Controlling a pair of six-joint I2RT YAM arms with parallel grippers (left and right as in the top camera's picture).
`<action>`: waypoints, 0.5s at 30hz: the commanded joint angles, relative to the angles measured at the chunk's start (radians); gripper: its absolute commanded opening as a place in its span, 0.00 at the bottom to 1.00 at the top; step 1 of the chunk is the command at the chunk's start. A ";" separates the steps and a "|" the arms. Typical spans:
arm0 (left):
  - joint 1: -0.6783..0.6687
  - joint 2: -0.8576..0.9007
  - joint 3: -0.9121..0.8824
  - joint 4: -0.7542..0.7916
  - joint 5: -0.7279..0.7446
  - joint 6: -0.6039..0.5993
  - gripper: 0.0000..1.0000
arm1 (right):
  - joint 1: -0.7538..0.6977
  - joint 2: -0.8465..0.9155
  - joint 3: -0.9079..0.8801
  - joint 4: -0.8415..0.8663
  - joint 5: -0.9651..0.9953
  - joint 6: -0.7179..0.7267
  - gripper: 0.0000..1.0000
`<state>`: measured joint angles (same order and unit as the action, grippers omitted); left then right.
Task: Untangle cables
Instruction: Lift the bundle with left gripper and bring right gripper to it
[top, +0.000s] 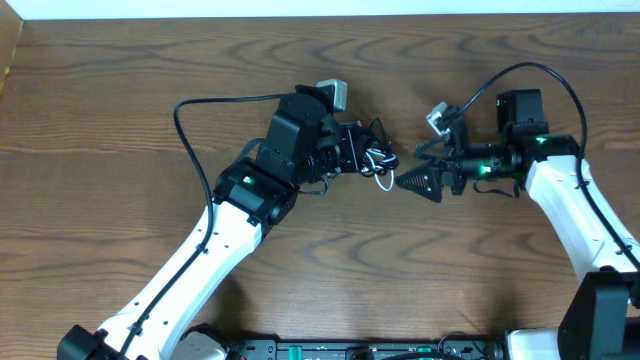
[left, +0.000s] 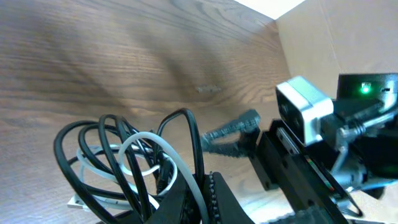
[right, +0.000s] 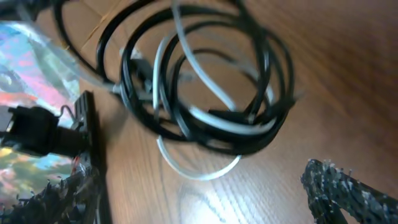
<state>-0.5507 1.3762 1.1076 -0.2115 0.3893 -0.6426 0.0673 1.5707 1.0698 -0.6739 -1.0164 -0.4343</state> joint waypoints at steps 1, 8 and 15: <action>0.005 -0.018 0.021 0.011 0.052 -0.052 0.08 | 0.015 0.003 -0.003 0.028 0.046 0.095 0.99; 0.005 -0.018 0.021 0.018 0.083 -0.172 0.07 | 0.044 0.003 -0.003 0.080 0.045 0.084 0.99; 0.005 -0.018 0.021 0.019 0.082 -0.303 0.08 | 0.087 0.003 -0.004 0.093 0.059 0.060 0.99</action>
<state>-0.5507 1.3762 1.1076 -0.2016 0.4511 -0.8555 0.1341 1.5707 1.0702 -0.5842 -0.9646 -0.3653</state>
